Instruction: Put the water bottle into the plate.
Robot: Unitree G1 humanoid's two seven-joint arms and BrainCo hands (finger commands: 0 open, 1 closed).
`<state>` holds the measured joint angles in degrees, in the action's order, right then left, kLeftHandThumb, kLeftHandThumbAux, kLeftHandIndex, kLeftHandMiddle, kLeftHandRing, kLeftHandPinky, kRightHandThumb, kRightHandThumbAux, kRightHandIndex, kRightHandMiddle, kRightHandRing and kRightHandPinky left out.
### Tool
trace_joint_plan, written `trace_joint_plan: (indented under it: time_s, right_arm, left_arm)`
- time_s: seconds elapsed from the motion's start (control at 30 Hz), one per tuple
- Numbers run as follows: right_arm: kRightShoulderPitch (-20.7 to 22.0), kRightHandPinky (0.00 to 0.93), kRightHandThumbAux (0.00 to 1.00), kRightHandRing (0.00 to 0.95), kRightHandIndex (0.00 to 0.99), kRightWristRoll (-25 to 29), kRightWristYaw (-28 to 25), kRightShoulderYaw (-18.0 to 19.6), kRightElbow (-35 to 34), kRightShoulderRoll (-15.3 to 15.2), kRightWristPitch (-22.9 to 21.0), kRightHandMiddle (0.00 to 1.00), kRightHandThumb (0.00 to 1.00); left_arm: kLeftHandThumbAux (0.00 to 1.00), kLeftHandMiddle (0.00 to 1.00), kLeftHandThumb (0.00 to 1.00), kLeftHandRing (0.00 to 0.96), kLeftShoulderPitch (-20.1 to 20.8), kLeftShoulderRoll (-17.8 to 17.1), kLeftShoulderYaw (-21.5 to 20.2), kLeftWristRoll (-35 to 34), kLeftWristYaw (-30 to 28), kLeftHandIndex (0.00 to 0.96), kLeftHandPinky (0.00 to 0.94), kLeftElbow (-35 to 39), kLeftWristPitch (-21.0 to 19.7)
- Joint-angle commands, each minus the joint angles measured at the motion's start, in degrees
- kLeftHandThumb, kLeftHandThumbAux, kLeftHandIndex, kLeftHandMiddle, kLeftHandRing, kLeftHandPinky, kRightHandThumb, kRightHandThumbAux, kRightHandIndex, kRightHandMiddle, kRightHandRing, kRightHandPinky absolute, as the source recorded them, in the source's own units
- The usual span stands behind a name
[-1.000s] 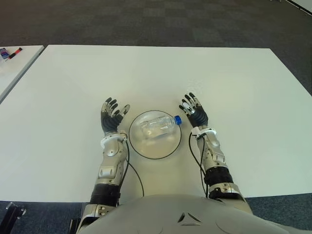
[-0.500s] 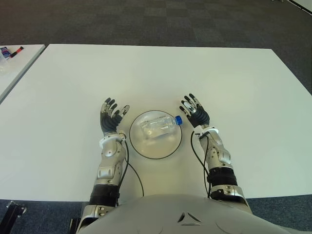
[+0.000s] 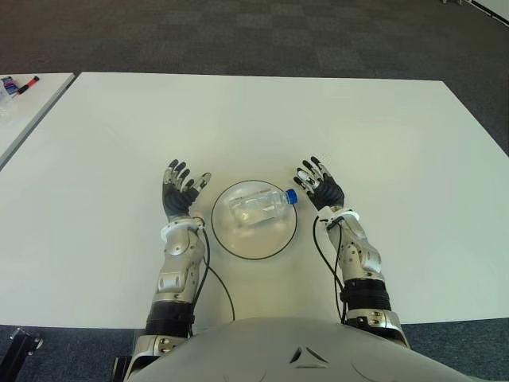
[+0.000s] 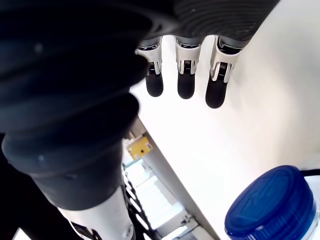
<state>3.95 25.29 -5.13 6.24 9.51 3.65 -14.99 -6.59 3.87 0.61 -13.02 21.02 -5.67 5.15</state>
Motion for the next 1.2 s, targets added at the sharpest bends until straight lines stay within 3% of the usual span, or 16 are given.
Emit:
trace_joint_plan:
  time_s: [0.03, 0.43, 0.7, 0.8, 1.0, 1.2]
  right_arm:
    - [-1.8, 0.131, 0.959, 0.093, 0.073, -0.2, 1.9, -0.9, -0.7, 4.3, -0.6, 0.103, 0.000]
    - [-3.1, 0.130, 0.950, 0.089, 0.064, -1.1, 3.5, -3.4, -1.9, 4.0, 0.5, 0.096, 0.000]
    - [-3.7, 0.148, 0.961, 0.097, 0.066, -3.3, 3.4, -5.4, -1.0, 3.6, 3.4, 0.100, 0.000]
    - [-3.6, 0.155, 0.968, 0.103, 0.072, -5.3, 3.3, -6.3, 0.6, 3.3, 6.3, 0.104, 0.000]
    - [-1.9, 0.157, 0.978, 0.111, 0.088, -13.6, 4.4, -8.7, 9.1, 1.9, 18.0, 0.110, 0.000]
    - [-1.0, 0.140, 0.952, 0.099, 0.082, -18.4, 6.1, -9.6, 13.0, 1.4, 23.4, 0.096, 0.000]
  left_arm:
    - [0.995, 0.175, 0.042, 0.167, -0.6, 5.6, -0.1, -0.5, 0.2, 0.129, 0.204, 0.0, -1.0]
    - [0.998, 0.184, 0.004, 0.182, -0.4, 5.3, -0.3, -0.5, -0.2, 0.120, 0.220, -0.4, -0.9]
    - [0.998, 0.189, 0.000, 0.189, -0.4, 5.2, -0.4, -0.4, -0.3, 0.124, 0.225, -0.4, -0.7]
    - [0.998, 0.188, 0.000, 0.187, -0.6, 4.8, -0.1, 0.5, -0.2, 0.126, 0.219, -0.5, -0.2]
    - [0.998, 0.174, 0.039, 0.164, -0.9, 2.9, 1.4, 6.3, 0.7, 0.124, 0.188, -2.2, 1.7]
    - [0.998, 0.150, 0.033, 0.138, -1.1, 1.9, 1.6, 10.4, 0.6, 0.111, 0.164, -3.3, 1.5]
